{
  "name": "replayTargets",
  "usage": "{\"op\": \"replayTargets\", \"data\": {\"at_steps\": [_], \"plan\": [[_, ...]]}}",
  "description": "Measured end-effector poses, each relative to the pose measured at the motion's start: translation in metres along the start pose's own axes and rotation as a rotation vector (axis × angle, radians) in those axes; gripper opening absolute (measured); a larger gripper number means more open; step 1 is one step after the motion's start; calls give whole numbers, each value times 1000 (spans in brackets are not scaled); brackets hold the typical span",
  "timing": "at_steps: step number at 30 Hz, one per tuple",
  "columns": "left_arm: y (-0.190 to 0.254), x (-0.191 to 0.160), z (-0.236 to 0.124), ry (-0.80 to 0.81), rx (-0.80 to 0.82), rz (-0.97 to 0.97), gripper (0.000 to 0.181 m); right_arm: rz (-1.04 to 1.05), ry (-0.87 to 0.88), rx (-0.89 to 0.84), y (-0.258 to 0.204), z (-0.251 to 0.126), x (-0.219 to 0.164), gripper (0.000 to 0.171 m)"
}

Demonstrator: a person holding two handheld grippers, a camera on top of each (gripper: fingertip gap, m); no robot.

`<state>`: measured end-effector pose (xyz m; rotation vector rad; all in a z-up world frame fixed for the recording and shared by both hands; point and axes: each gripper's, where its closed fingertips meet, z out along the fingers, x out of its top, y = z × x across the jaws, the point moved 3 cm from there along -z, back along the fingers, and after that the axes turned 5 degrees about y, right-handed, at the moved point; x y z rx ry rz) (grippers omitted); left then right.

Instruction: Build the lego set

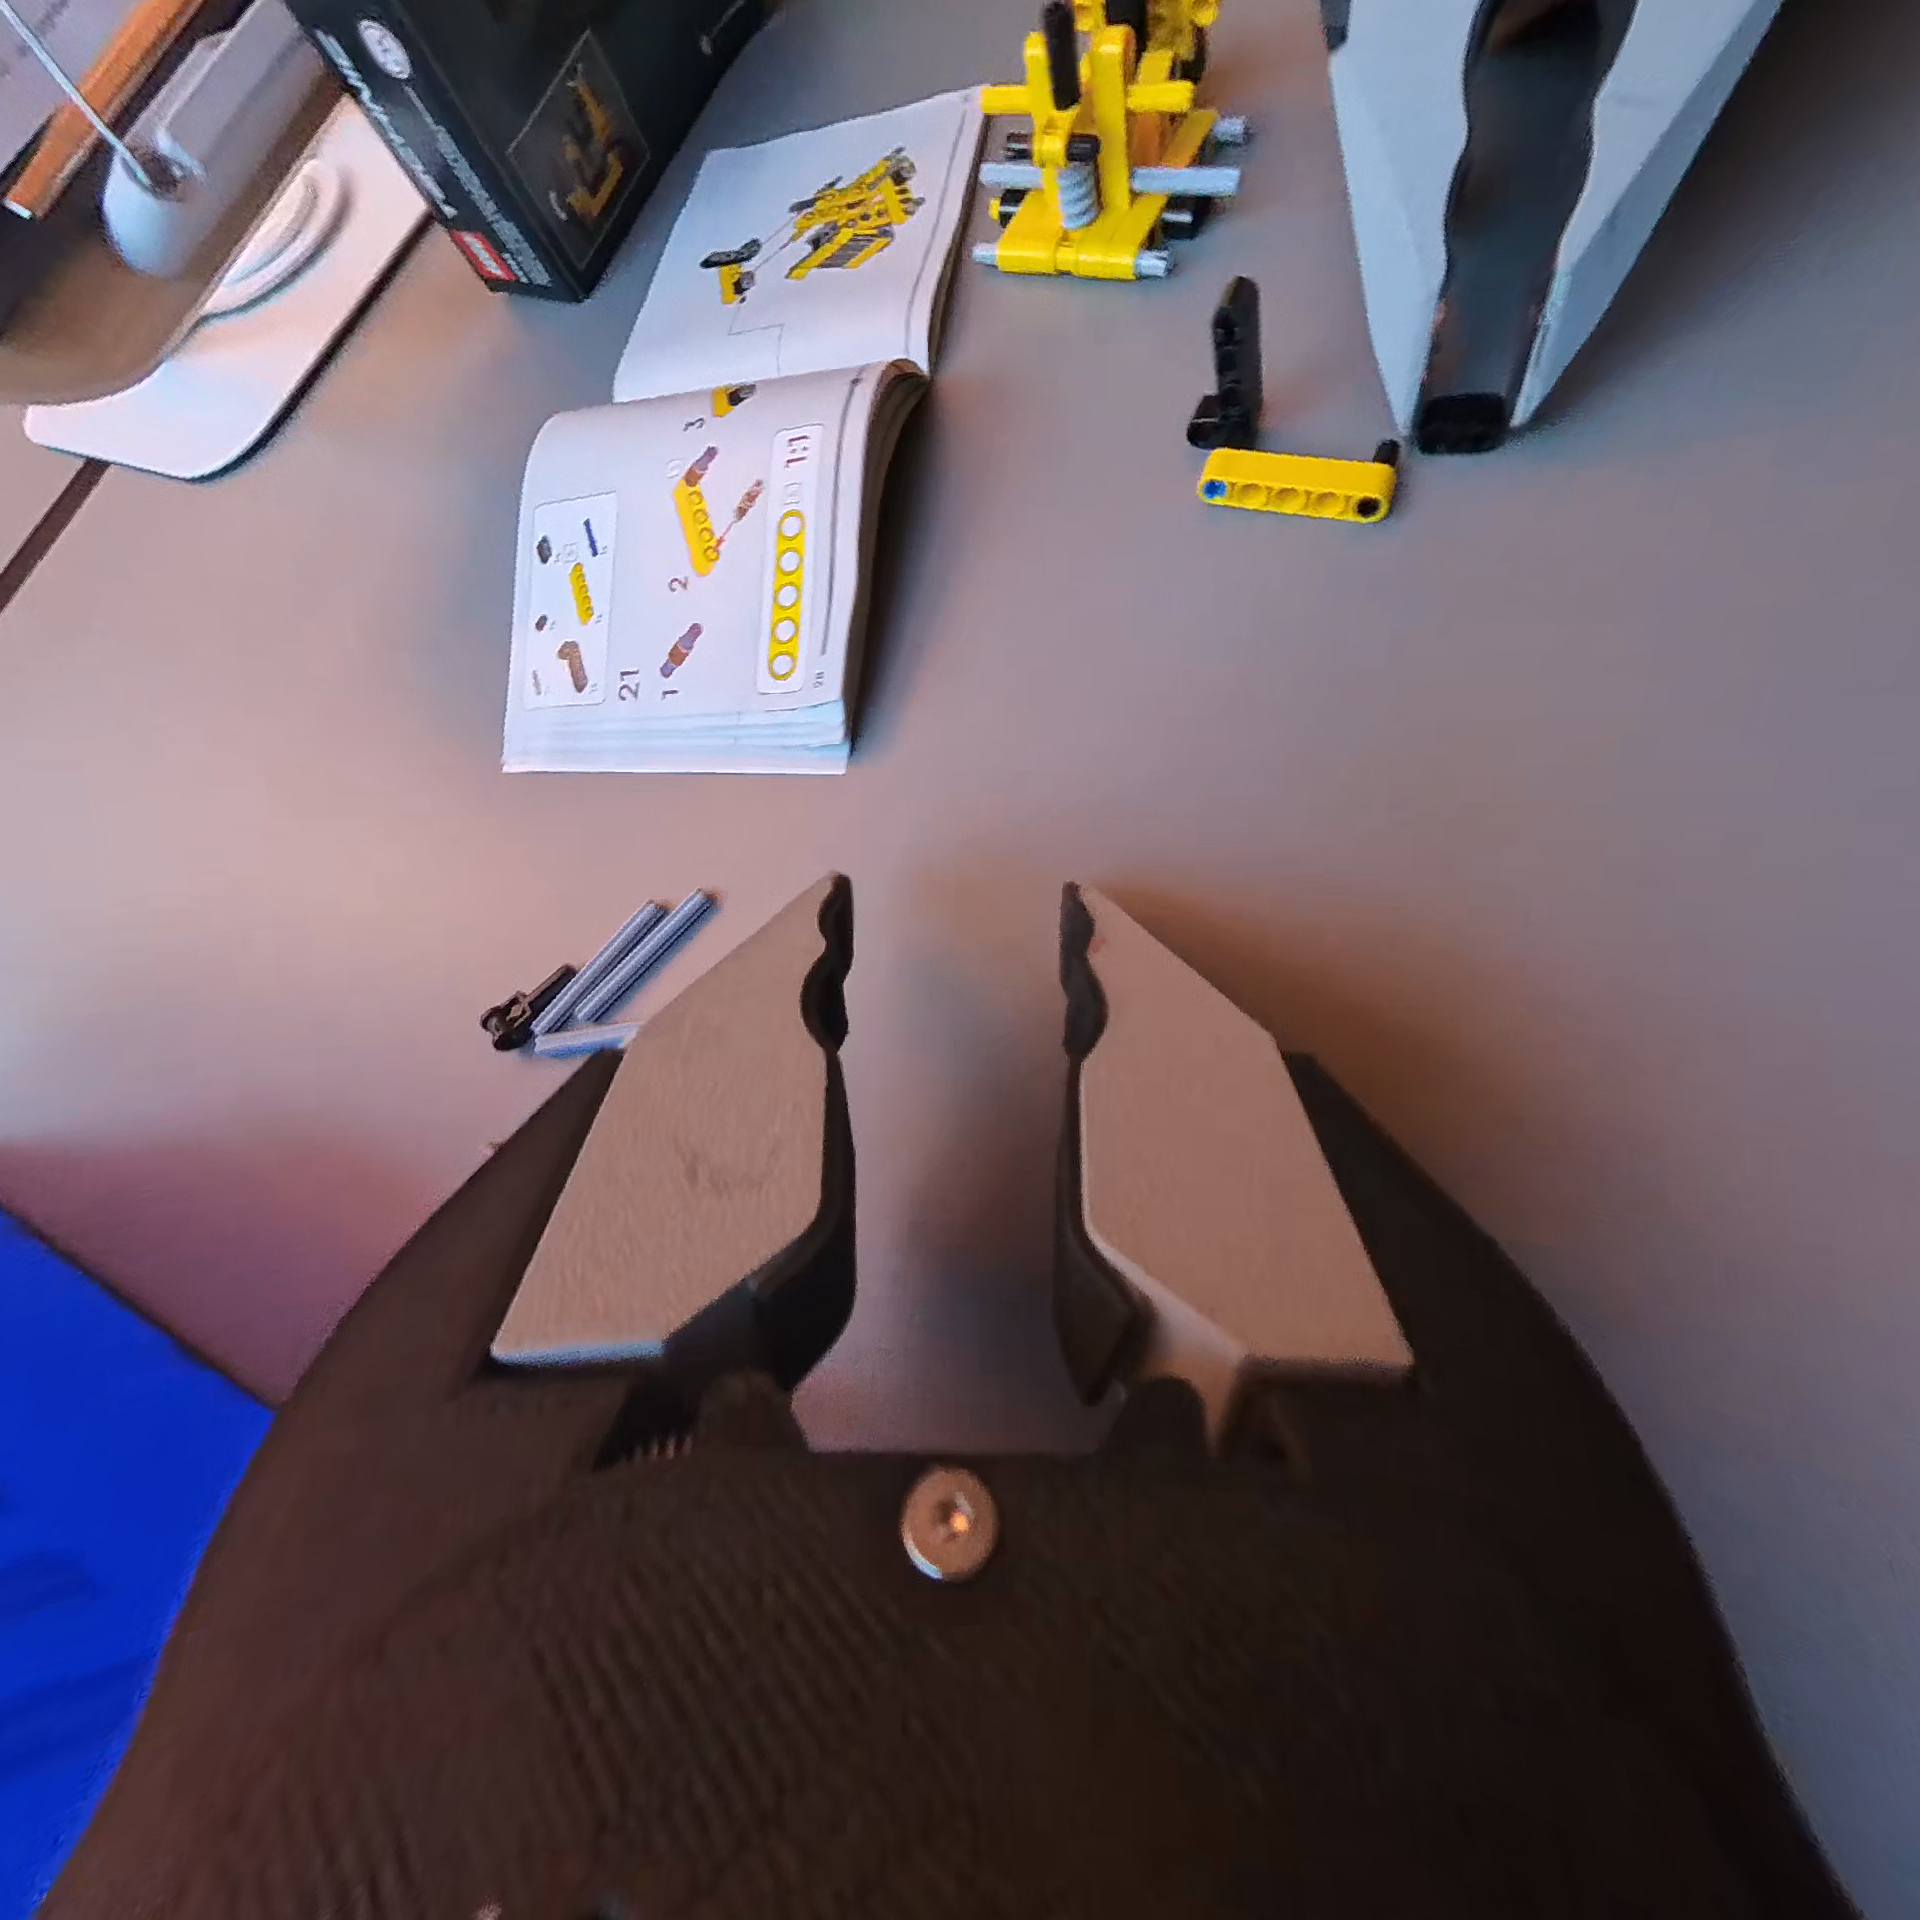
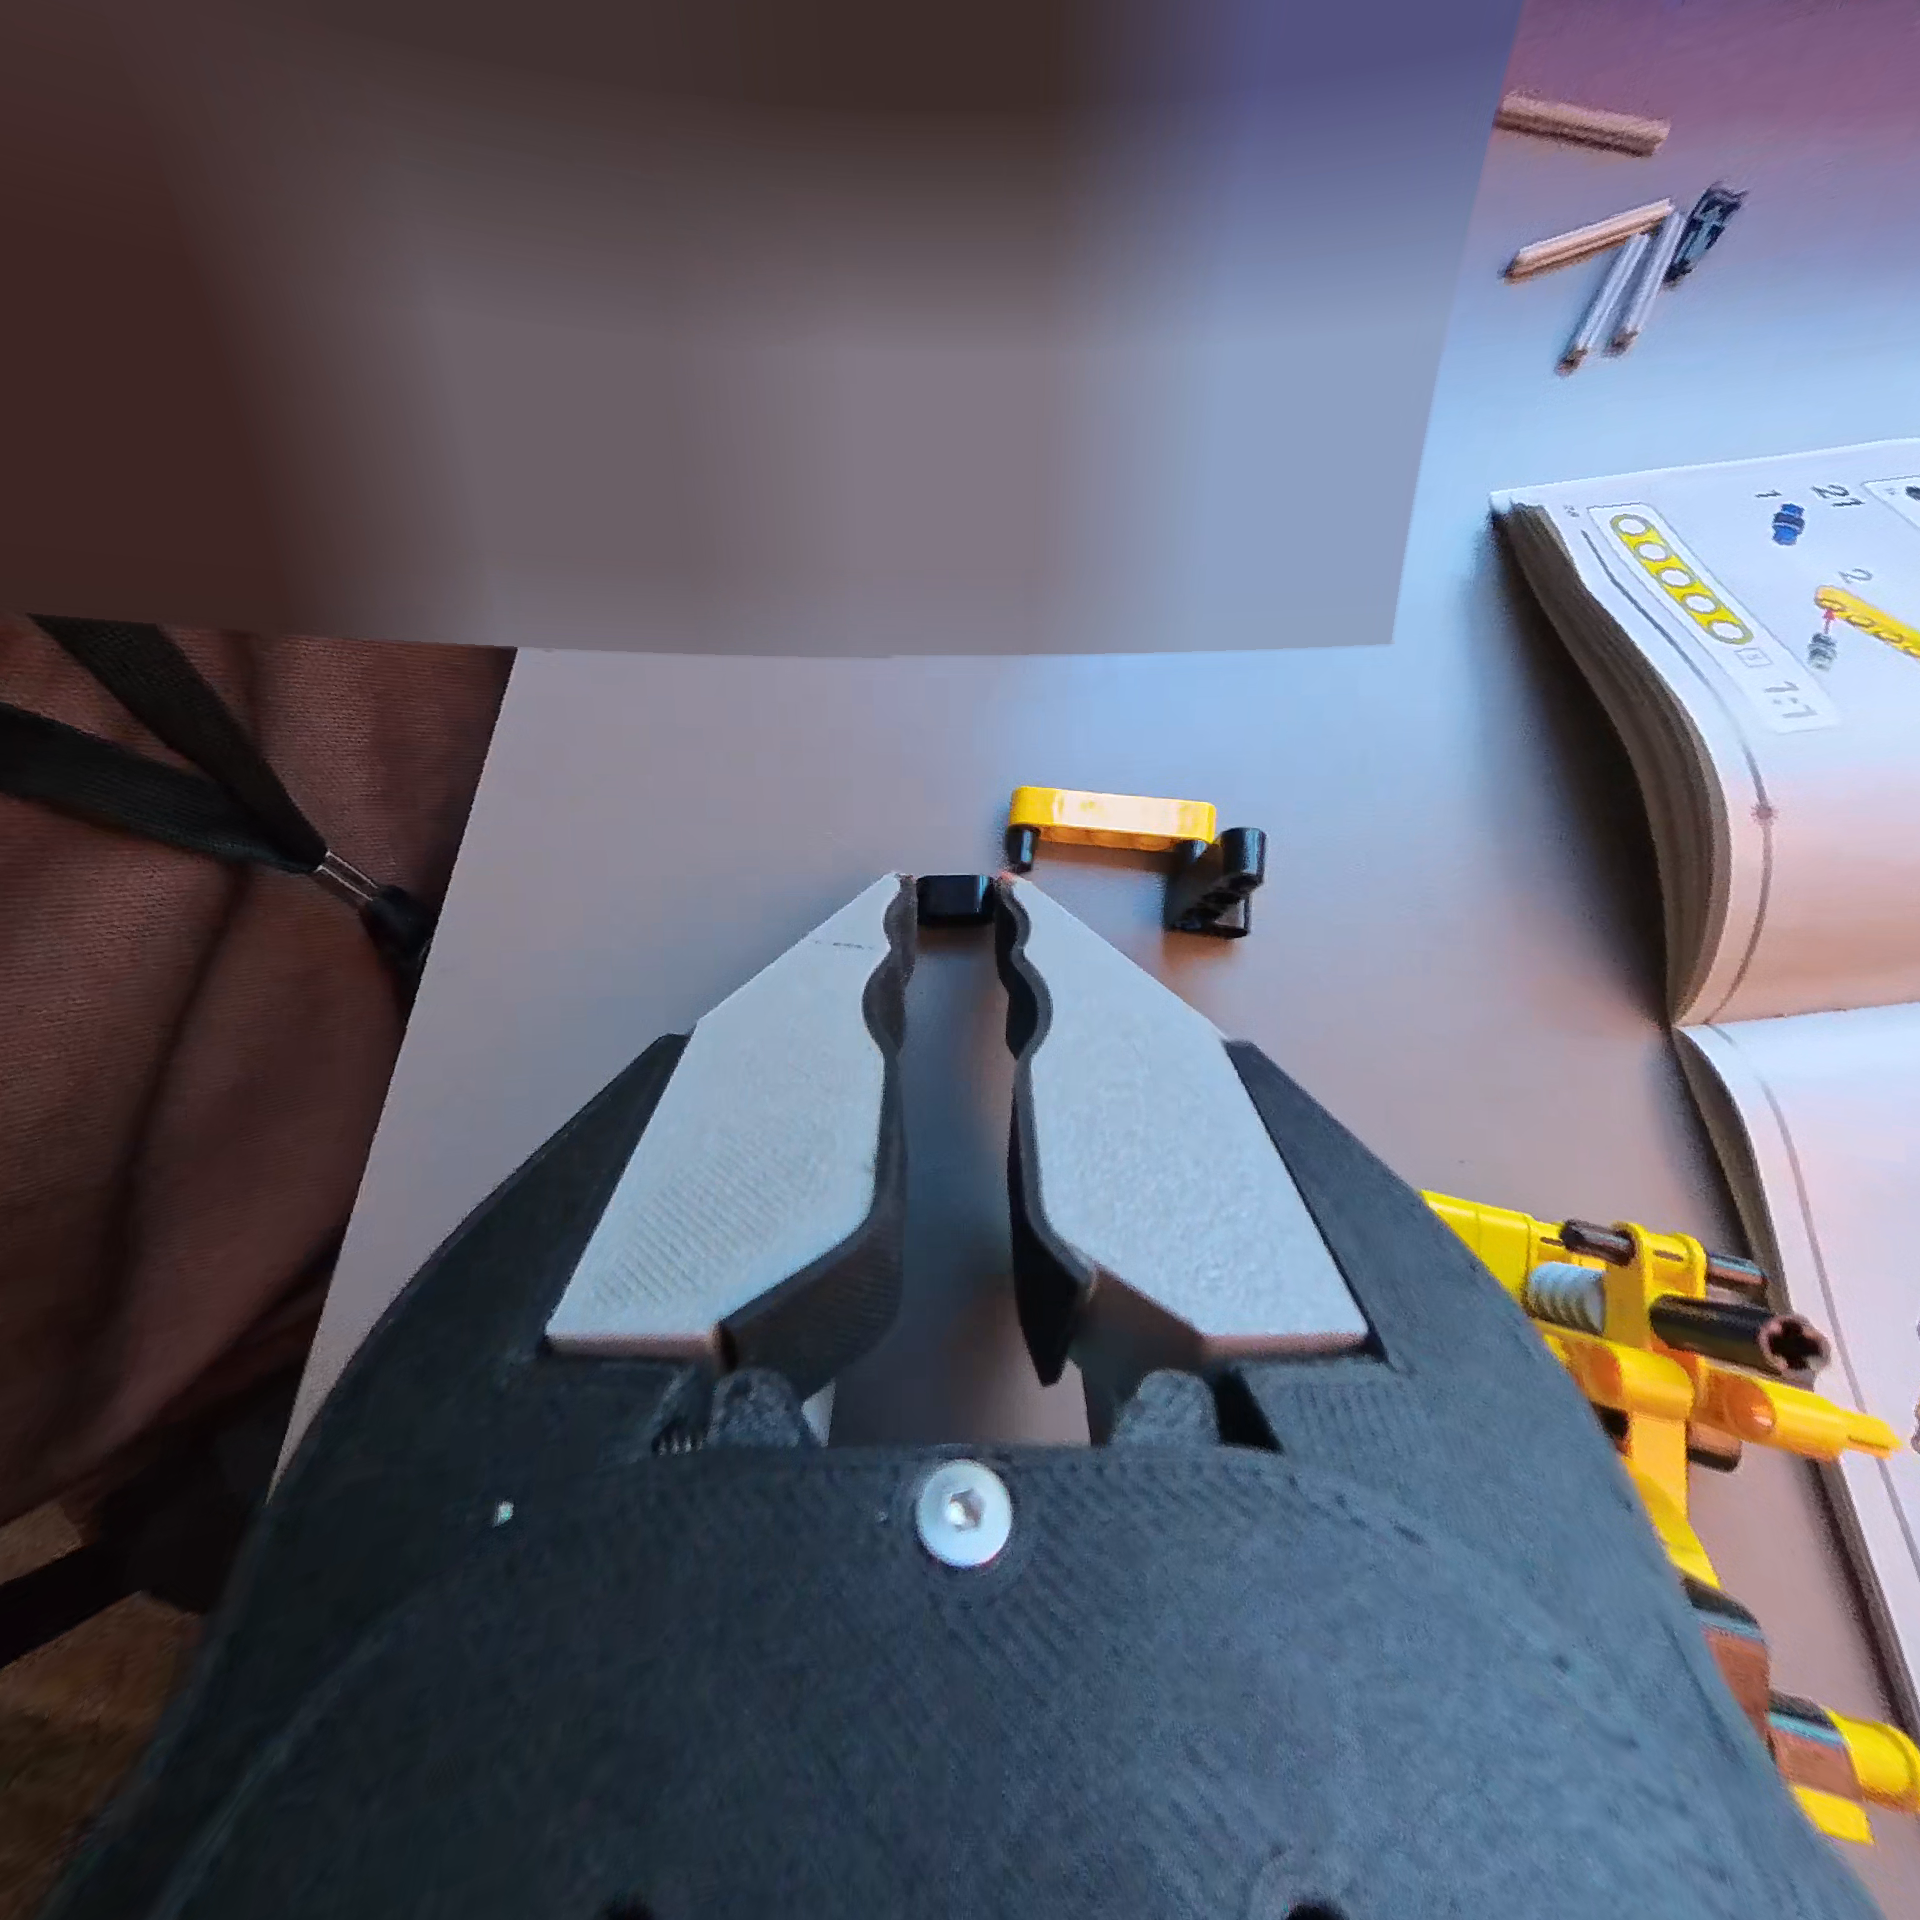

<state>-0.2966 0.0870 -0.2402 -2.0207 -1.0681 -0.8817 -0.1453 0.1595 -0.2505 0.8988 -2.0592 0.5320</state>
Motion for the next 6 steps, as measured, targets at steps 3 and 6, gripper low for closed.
{"op": "replayTargets", "data": {"at_steps": [3,6], "plan": [[-4,0,-2,12,6,-35,38,-8,37,11,-1,-4,3,11],[-4,-1,-1,2,6,-25,38,-21,64,22,-3,-7,5,12]]}}
